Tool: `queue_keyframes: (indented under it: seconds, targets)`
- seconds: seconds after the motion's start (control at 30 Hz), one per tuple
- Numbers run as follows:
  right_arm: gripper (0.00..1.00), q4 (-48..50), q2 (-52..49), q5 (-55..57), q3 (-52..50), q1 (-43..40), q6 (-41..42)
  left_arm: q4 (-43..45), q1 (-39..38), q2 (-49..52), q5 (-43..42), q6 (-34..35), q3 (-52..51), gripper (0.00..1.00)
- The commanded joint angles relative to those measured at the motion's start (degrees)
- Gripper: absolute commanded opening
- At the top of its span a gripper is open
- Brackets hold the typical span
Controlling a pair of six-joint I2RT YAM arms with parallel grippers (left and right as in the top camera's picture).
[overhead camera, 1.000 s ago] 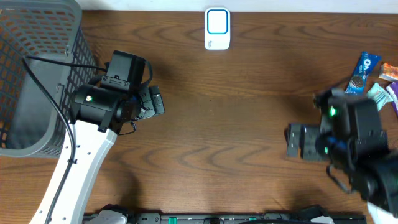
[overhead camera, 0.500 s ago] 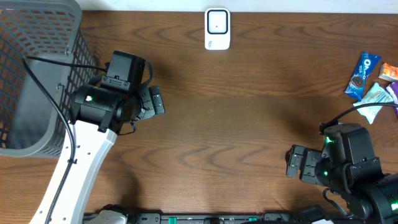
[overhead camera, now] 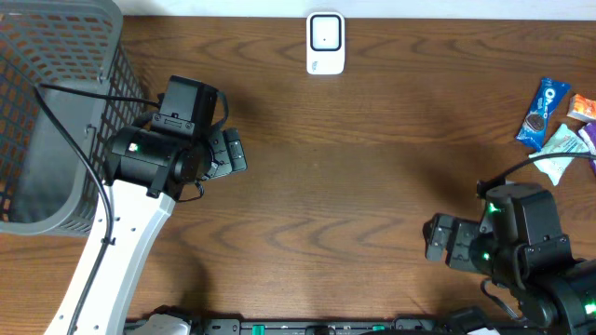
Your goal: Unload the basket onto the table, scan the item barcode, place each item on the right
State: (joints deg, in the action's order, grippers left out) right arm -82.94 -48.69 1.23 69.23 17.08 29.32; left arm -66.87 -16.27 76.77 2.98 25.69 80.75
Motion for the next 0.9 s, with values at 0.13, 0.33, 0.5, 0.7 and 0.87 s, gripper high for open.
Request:
queue_keyframes:
  seconds: [0.13,0.33,0.5,0.7,0.87]
  targets:
    - [0.99,12.8,3.1,-1.8,-6.5,-0.5,-10.2,-0.1,0.2,0.3,0.7,0.5,0.0,0.98]
    - [0.99,27.8,12.2,-12.7,-17.4,-3.3,-22.3,-0.1,0.2,0.3,0.7,0.5,0.0,0.98]
    - [0.99,40.0,21.5,-13.6,-28.7,-6.4,-23.9,-0.1,0.2,0.3,0.7,0.5,0.0,0.98]
    - [0.99,52.8,29.5,-13.6,-39.5,-6.8,-27.7,-0.1,0.2,0.3,0.7,0.5,0.0,0.98]
    - [0.99,62.6,35.6,-14.3,-48.2,-8.1,-29.9,-0.1,0.2,0.3,0.7,0.5,0.0,0.98]
